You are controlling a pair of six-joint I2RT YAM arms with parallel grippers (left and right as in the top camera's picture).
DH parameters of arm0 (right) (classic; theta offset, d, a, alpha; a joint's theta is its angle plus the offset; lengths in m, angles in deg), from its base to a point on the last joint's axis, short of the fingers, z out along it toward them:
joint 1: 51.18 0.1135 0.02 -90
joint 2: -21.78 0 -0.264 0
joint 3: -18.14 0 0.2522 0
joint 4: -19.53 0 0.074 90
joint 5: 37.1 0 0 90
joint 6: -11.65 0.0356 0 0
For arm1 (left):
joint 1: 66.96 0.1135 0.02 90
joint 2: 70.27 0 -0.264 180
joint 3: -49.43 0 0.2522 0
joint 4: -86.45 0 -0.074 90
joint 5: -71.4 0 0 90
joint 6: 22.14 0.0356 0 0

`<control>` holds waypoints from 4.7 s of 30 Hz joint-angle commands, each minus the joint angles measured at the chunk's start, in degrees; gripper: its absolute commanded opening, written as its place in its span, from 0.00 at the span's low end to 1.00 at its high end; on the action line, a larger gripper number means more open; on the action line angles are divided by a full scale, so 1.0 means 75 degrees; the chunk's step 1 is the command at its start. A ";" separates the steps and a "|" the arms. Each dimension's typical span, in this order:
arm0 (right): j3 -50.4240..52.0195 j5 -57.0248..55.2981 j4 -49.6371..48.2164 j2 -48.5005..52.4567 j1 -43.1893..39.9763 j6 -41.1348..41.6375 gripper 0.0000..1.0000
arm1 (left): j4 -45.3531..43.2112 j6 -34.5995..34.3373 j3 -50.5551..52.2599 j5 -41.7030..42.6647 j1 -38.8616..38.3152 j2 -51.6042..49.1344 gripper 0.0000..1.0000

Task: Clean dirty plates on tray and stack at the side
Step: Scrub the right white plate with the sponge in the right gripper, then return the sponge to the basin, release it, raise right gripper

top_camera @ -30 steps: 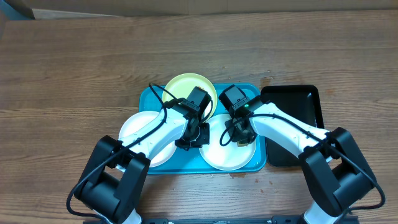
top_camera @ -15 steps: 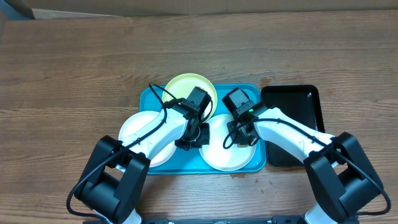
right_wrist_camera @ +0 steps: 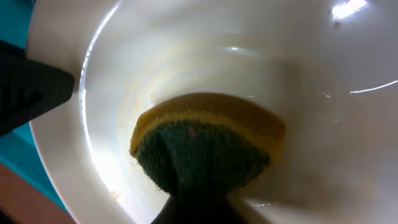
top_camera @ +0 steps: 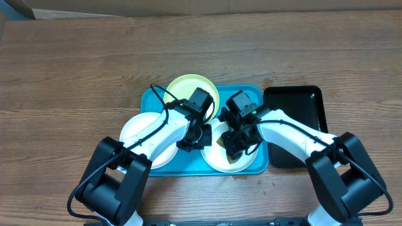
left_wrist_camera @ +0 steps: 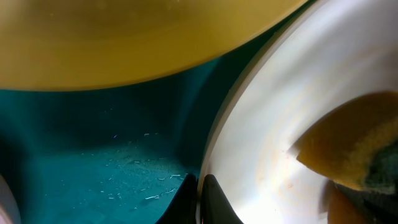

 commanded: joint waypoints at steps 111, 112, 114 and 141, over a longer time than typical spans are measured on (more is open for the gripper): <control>-0.2075 -0.3401 0.1754 0.0178 -0.3689 0.1259 0.59 | 0.0032 0.0067 -0.0108 0.0023 -0.0009 -0.0058 0.36; -0.2323 -0.3401 0.1888 0.0178 -0.3751 0.1259 0.64 | 0.0032 0.0067 -0.0108 0.0020 -0.0009 -0.0058 0.36; -0.2792 -0.3401 0.2098 0.0178 -0.3926 0.1262 0.76 | 0.0032 0.0067 -0.0108 0.0020 -0.0012 -0.0058 0.37; -0.3456 -0.2474 0.2110 0.0178 -0.6111 0.1539 1.00 | -0.0268 0.0431 -0.0108 0.0530 -0.0012 -0.0058 0.27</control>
